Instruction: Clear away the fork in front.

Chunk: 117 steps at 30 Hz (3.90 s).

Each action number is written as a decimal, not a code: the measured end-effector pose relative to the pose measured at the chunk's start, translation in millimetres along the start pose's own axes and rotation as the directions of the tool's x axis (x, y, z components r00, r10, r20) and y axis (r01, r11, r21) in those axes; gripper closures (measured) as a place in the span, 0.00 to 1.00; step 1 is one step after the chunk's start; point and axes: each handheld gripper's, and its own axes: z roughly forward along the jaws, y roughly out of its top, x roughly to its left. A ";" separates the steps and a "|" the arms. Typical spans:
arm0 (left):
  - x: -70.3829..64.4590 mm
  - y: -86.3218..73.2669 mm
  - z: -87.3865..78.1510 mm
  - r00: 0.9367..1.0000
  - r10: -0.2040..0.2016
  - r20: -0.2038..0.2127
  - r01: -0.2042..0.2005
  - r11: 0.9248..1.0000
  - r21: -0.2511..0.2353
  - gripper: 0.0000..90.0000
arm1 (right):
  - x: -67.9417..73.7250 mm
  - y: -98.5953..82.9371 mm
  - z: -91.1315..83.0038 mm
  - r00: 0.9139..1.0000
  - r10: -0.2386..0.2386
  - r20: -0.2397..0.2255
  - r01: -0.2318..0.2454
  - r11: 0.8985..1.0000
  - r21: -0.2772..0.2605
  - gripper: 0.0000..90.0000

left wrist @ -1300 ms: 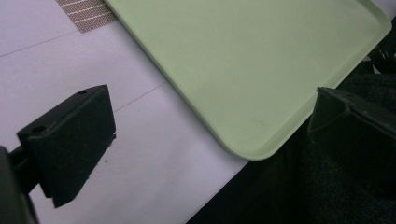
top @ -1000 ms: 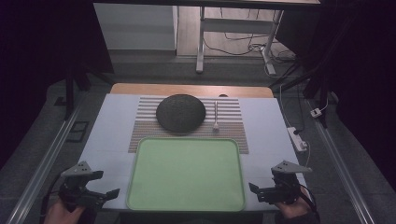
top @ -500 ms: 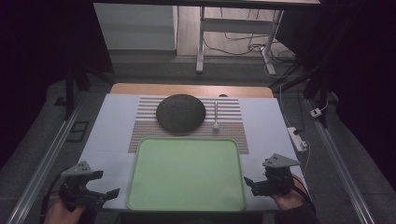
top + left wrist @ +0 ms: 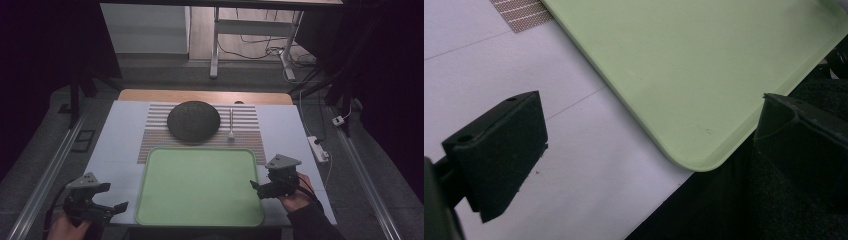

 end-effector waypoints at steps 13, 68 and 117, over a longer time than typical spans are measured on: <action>0.2 0.1 0.2 1.000 0.000 0.000 0.000 1.000 0.002 0.01 | -8.0 28.8 41.8 0.997 -0.059 0.045 0.056 0.996 0.075 0.03; 1.4 -0.4 -0.3 1.000 -0.004 0.008 0.004 1.000 -0.003 0.01 | -24.4 91.1 169.9 0.948 -0.294 0.125 0.262 0.940 0.221 0.97; -7.1 12.4 8.3 0.988 0.134 0.074 -0.130 0.990 -0.054 0.00 | -6.1 60.4 29.7 0.989 -0.093 -0.111 0.081 0.991 -0.106 1.00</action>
